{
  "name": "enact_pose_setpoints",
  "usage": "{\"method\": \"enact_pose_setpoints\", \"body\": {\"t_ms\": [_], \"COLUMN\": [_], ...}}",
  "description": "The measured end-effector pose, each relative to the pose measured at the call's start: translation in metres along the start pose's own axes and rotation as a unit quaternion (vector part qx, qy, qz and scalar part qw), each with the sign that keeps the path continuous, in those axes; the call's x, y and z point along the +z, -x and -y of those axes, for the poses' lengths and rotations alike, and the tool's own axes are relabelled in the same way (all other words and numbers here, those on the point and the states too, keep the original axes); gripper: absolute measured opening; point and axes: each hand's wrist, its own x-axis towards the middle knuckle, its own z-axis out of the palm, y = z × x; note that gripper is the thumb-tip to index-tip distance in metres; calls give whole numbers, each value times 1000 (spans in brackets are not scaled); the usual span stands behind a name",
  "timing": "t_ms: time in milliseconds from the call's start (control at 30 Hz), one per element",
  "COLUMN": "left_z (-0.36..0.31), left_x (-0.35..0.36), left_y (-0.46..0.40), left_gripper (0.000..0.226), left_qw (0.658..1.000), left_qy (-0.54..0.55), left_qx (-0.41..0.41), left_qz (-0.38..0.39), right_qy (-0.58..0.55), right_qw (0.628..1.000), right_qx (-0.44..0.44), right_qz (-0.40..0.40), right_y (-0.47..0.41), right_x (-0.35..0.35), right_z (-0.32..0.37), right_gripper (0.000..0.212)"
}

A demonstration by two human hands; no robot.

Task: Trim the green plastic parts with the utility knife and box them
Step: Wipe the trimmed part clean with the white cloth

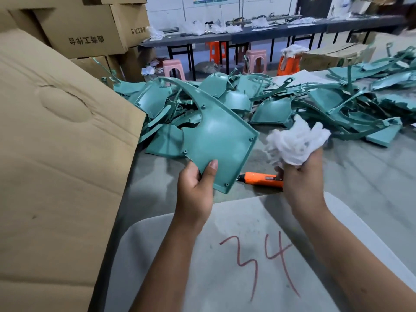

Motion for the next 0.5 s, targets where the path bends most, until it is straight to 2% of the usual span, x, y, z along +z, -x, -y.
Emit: {"method": "enact_pose_setpoints", "body": {"t_ms": [67, 133, 200, 233, 267, 333, 400, 500], "left_z": [0, 2, 1, 0, 0, 2, 4, 6], "left_x": [8, 14, 18, 20, 21, 23, 25, 23], "left_y": [3, 7, 9, 10, 11, 12, 12, 6], "left_gripper": [6, 7, 10, 18, 23, 17, 8, 31], "left_qw": [1000, 997, 993, 992, 992, 992, 994, 998], "left_qy": [-8, -24, -28, -30, -35, -60, -60, -41], "left_qx": [2, 24, 50, 56, 60, 57, 30, -11], "left_qz": [-28, -73, -106, -107, -102, -95, -83, -41], "right_qy": [-121, -267, -345, -326, -269, -156, -136, -115], "right_qw": [984, 929, 889, 896, 920, 950, 958, 968], "right_qx": [34, 70, 125, 147, 148, 122, 109, 68], "right_qz": [125, 248, 276, 261, 245, 240, 229, 210], "right_y": [15, 28, 35, 37, 38, 42, 43, 39], "right_x": [15, 28, 34, 35, 37, 37, 37, 31], "right_z": [9, 19, 26, 28, 28, 25, 24, 25], "right_gripper": [49, 38, 36, 38, 36, 23, 9, 9]}}
